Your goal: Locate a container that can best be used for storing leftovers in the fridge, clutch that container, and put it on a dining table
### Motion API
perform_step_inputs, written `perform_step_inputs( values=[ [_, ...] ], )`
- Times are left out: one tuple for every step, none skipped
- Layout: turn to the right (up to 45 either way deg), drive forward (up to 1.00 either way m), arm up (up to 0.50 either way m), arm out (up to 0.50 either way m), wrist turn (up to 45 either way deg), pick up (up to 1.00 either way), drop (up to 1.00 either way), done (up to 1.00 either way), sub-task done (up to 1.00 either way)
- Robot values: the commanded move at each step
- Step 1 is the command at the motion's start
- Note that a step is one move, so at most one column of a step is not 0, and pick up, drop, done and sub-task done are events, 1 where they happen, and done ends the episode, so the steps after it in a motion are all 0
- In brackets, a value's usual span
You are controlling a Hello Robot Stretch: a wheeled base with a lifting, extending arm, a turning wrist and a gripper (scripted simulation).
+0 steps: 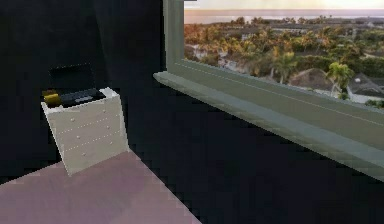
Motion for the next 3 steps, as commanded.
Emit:
perform_step_inputs(
  values=[
    [0.0, 0.00, 0.00, 0.00, 45.0, 0.00, 0.00, 0.00, 0.00],
    [0.0, 0.00, 0.00, 0.00, 45.0, 0.00, 0.00, 0.00, 0.00],
    [0.0, 0.00, 0.00, 0.00, 12.0, 0.00, 0.00, 0.00, 0.00]
  ],
)
